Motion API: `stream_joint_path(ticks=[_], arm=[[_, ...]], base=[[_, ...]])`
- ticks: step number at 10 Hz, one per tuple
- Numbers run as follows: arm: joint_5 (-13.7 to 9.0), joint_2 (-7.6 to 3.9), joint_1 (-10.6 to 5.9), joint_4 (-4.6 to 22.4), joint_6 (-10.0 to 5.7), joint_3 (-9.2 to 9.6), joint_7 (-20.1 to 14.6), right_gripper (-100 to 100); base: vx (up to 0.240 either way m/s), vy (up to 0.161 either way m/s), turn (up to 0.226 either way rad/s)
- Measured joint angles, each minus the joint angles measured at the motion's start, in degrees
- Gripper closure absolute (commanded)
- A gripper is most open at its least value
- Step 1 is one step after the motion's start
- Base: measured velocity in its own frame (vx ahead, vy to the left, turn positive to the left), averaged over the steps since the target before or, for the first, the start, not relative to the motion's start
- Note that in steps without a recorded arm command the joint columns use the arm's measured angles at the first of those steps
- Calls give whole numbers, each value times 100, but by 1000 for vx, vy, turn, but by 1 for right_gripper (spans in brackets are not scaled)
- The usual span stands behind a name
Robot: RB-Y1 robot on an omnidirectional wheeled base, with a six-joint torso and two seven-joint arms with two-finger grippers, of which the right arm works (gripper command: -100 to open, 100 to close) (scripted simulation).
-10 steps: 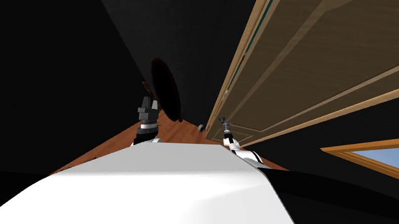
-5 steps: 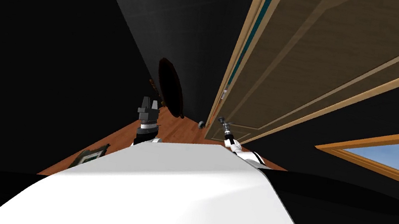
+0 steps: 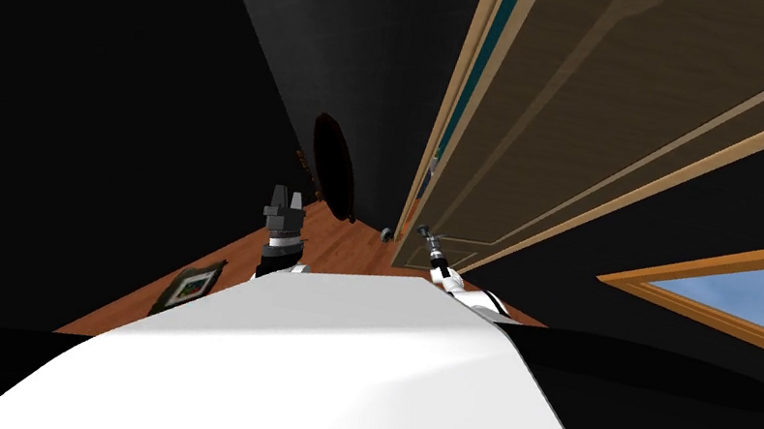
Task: Pull the door open
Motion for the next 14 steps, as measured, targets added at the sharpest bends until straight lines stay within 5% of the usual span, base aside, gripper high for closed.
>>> stream_joint_path(ticks=[9, 12, 14], arm=[[-17, -119, 200, -260, -108, 386, -181, 100], [120, -279, 187, -79, -510, 614, -437, 100], [176, -354, 401, -321, -535, 711, -538, 100]], base=[[-198, -93, 126], [-207, -74, 46], [-166, -90, 41]])
